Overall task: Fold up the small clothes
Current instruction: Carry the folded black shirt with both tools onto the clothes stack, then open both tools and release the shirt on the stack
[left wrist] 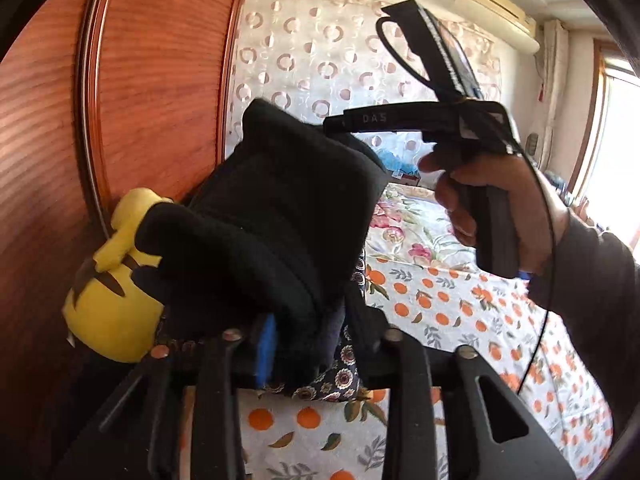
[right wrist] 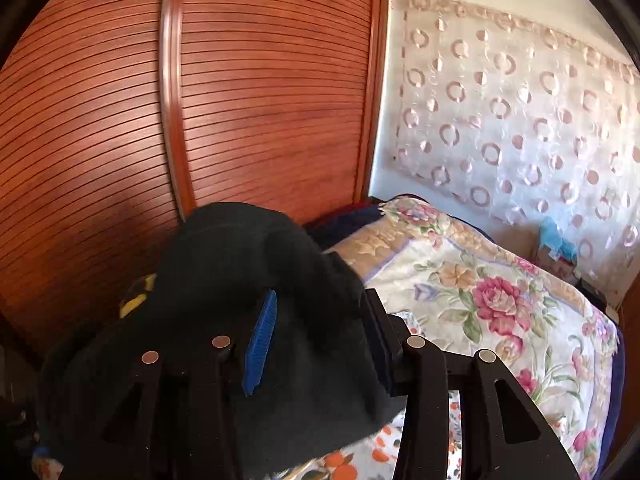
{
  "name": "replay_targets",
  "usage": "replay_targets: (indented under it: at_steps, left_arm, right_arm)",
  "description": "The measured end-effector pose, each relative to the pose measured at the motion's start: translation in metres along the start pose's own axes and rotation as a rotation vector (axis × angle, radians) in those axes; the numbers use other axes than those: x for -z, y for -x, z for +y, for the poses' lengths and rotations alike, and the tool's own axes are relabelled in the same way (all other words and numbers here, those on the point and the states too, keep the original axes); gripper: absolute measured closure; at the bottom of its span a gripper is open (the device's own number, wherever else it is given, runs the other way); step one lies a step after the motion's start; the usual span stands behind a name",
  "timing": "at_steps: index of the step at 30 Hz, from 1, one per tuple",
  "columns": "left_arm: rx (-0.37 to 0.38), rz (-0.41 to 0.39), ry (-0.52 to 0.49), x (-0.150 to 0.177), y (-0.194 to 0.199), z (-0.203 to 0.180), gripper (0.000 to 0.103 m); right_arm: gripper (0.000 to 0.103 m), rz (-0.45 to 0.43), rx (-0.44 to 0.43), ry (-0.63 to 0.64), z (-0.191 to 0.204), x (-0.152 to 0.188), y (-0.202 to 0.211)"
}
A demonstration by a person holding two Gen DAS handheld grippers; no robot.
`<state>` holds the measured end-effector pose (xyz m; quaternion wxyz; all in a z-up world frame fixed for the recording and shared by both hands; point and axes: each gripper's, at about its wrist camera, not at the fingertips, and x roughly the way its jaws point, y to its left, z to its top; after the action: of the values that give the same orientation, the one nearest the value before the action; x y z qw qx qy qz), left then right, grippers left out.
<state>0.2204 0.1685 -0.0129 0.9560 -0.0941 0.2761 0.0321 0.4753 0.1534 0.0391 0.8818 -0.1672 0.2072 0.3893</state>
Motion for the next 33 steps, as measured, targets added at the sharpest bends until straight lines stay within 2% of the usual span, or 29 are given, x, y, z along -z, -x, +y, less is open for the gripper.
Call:
replay_targets:
  at_steps: [1,2,7,10,13,20,25,30,33]
  left_arm:
    - [-0.006,-0.007,-0.009,0.0,0.003,0.0,0.058]
    - [-0.012,-0.015,-0.014,0.0,0.005,0.0,0.055]
    - [-0.015,-0.012,-0.037,-0.004,0.018,0.001,0.054]
    - [-0.007,-0.017,-0.056,-0.002,0.028,-0.001,0.03]
    - [0.008,-0.021,-0.085,-0.001,0.041,-0.009,0.024]
    - [0.054,-0.051,-0.134,0.002,0.073,-0.036,0.023]
    - [0.11,-0.049,-0.146,0.003,0.09,-0.062,0.023]
    - [0.162,-0.063,-0.177,0.005,0.102,-0.092,0.023]
    - [0.154,-0.074,-0.204,0.007,0.108,-0.113,0.023]
  right_arm:
    - [0.057,-0.007,-0.01,-0.006,0.0,0.004,0.006]
    - [0.056,-0.008,-0.02,-0.012,-0.004,0.004,0.01]
    - [0.055,-0.028,-0.027,-0.056,-0.007,0.041,0.067]
    - [0.055,-0.034,-0.014,-0.091,-0.009,0.063,0.108]
    - [0.054,-0.048,0.016,-0.112,-0.007,0.084,0.15]
    - [0.048,-0.091,0.081,-0.18,0.005,0.128,0.247]
    - [0.047,-0.121,0.194,-0.248,0.011,0.161,0.327]
    - [0.042,-0.142,0.324,-0.279,0.024,0.193,0.398]
    - [0.037,-0.164,0.364,-0.29,0.04,0.209,0.432]
